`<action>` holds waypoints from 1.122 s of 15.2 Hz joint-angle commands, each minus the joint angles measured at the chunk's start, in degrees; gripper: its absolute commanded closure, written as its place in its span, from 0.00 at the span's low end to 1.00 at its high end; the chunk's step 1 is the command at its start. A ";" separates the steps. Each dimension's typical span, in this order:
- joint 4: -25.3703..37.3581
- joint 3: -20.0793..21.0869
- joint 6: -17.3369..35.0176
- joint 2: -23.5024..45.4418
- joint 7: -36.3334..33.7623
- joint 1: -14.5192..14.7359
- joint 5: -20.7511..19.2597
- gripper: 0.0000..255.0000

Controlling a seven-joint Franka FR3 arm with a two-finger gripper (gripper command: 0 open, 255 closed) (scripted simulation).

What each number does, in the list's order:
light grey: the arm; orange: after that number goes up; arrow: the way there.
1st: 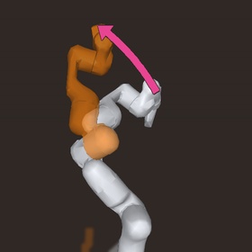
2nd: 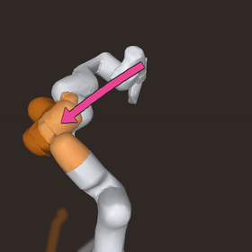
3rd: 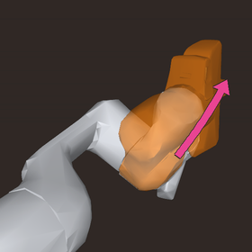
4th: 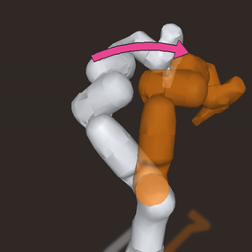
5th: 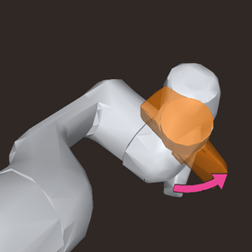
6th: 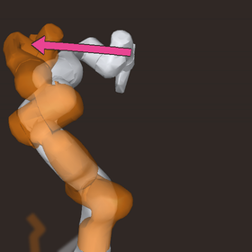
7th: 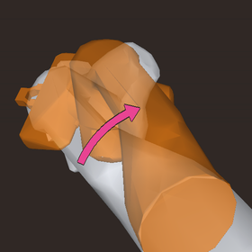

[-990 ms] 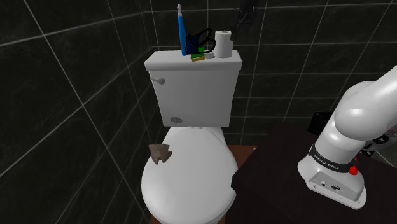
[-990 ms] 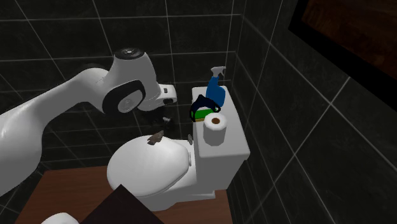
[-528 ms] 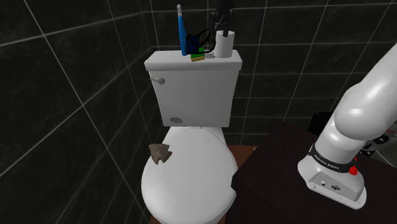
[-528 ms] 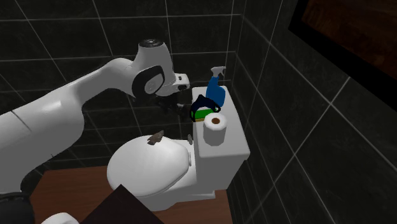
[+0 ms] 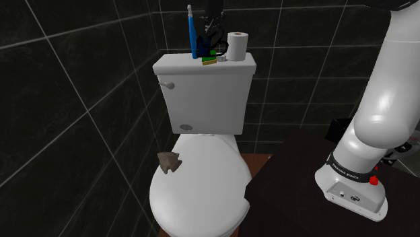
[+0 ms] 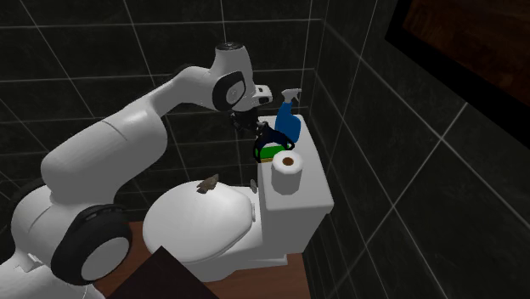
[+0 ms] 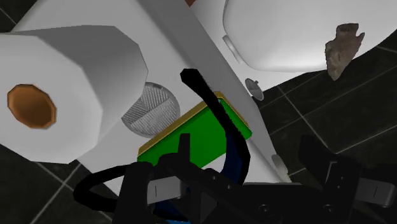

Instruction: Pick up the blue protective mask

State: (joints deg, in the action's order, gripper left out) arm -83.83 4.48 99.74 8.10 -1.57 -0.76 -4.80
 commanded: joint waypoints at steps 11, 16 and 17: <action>3.41 0.11 3.82 7.49 -1.78 0.86 -1.97 0.00; 3.27 0.10 3.86 7.38 -1.75 0.83 -1.95 1.00; 3.29 0.10 3.84 7.39 -1.74 0.83 -1.95 1.00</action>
State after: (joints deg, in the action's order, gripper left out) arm -80.52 4.58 103.58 15.49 -3.31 0.07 -6.76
